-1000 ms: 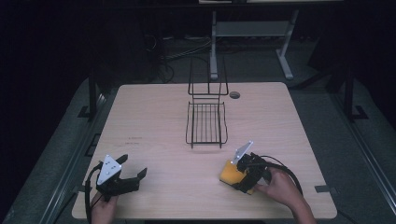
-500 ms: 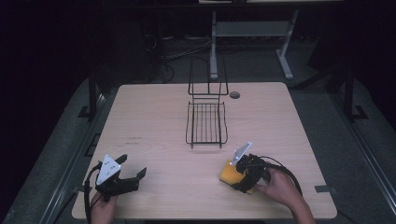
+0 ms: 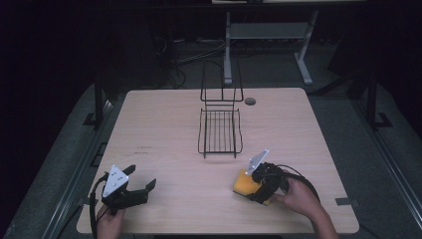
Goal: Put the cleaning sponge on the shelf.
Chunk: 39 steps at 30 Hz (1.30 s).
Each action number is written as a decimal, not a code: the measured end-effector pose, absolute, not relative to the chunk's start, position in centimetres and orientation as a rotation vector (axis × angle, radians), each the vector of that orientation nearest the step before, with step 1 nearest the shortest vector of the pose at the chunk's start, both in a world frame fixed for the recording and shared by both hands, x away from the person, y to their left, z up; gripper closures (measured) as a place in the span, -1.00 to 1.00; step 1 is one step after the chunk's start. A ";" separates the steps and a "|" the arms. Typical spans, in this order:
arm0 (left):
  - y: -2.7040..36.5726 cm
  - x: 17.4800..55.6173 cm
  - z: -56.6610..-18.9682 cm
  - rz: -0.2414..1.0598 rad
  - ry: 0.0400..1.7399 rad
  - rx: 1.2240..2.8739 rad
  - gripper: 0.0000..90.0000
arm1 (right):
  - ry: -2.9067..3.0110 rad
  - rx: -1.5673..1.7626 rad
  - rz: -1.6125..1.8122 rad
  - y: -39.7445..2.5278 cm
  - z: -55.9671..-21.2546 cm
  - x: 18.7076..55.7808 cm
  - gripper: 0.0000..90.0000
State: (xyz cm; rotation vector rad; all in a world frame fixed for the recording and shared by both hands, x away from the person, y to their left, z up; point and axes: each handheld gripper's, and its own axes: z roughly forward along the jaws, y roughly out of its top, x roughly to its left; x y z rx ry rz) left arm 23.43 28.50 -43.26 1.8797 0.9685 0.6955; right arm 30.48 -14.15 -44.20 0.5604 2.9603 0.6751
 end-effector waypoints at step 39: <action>28.5 23.5 -43.2 0.692 0.969 1.881 -0.69 | 3.012 0.265 0.711 -10.5 -40.3 35.3 -0.50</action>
